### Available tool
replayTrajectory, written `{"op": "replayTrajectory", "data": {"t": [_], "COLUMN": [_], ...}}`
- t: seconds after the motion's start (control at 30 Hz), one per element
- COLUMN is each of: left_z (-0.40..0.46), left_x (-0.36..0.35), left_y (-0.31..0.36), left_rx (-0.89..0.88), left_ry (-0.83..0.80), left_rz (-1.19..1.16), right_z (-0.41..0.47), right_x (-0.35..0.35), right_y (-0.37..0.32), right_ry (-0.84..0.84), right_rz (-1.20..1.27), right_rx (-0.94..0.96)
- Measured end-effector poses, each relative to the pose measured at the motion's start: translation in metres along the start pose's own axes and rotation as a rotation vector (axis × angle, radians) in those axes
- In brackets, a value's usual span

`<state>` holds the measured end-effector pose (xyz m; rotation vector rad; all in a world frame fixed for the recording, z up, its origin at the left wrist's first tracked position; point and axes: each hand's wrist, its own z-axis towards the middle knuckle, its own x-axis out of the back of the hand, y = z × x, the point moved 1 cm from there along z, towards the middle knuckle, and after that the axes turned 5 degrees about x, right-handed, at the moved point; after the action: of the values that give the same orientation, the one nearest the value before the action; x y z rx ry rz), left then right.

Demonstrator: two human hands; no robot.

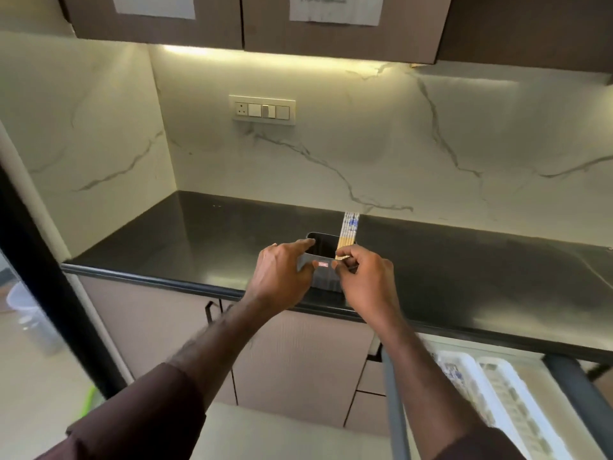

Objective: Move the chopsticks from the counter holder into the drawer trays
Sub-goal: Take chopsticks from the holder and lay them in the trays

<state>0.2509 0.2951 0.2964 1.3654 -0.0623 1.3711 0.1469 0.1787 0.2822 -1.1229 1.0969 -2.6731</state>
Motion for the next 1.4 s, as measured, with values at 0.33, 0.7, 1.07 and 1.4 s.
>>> {"op": "replayTrajectory", "data": {"t": [0.33,0.7,1.07,1.4], "left_z": [0.077,0.179,0.263,0.300], "left_x": [-0.018,-0.094,-0.173,-0.206], "left_y": [-0.055,-0.088,-0.093,-0.102], "left_rx": [-0.009,0.031,0.130,0.190], "left_ry": [-0.114,-0.230,-0.271,-0.295], "left_rz": [-0.039,-0.040,-0.075,-0.254], "right_z": [0.054,0.129,0.174,0.190], "right_x": [-0.062,-0.101,-0.127,-0.141], "right_y": [0.020,0.104,0.170,0.182], "right_ry": [-0.010,-0.027,-0.103,-0.171], "right_rz": [-0.076,-0.122,-0.122,-0.193], "right_rx": [-0.123,-0.286,-0.383,-0.458]}}
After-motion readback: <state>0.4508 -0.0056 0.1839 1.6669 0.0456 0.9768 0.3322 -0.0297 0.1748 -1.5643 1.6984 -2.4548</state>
